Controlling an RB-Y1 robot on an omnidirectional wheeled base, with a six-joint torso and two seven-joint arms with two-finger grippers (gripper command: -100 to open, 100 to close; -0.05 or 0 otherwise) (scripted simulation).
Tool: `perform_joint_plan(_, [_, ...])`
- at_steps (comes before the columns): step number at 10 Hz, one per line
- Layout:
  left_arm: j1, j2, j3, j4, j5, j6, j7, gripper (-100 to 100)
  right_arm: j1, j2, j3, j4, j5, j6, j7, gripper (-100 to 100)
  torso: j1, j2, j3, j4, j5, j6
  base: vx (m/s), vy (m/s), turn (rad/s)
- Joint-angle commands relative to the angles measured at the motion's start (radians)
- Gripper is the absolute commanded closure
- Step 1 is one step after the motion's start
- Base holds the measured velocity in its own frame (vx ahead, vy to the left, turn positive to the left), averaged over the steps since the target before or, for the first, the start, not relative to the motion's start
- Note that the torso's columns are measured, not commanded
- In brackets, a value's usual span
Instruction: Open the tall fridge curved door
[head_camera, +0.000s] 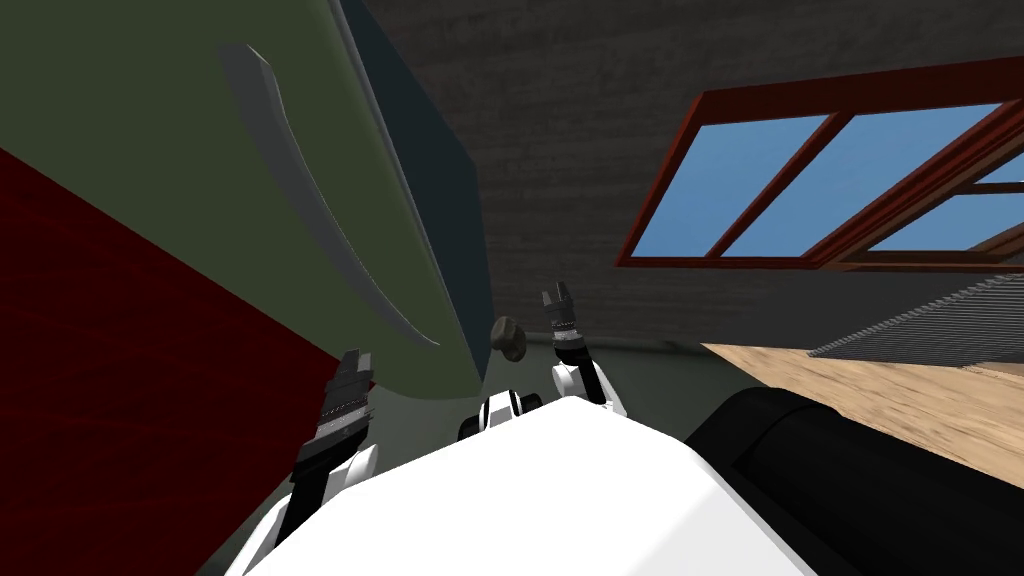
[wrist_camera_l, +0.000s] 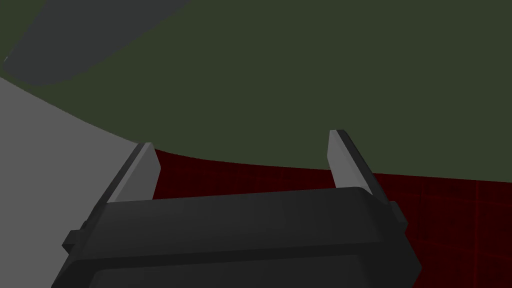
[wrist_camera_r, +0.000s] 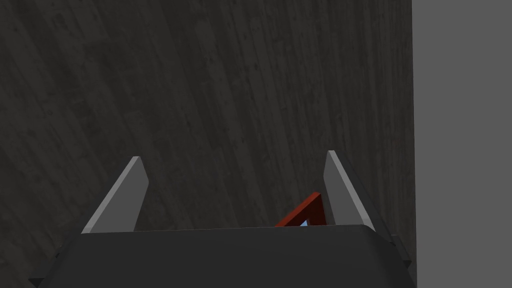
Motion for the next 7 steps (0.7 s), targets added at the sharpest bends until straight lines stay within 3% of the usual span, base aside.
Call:
perform_joint_plan(1, [-0.012,-0.003,0.023,0.069,-0.011,-0.027,-0.007,-100,0.000,0.000,0.000,0.000,0.000,0.000,0.000,0,-0.002,0.001,0.001,0.000,-0.001,0.000,0.051,-0.084,0.027])
perform_joint_plan(5, [-0.032,-0.010,0.051,0.157,-0.026,-0.060,-0.016,-100,0.000,0.000,0.000,0.000,0.000,0.000,0.000,0,-0.003,0.000,0.000,0.000,-0.001,0.000,0.055,-0.080,0.029])
perform_joint_plan(7, [-0.051,-0.016,0.079,0.230,-0.040,-0.091,-0.025,-100,0.000,0.000,0.000,0.000,0.000,0.000,0.000,0,-0.001,0.000,0.000,0.000,0.000,0.000,0.063,-0.087,0.043])
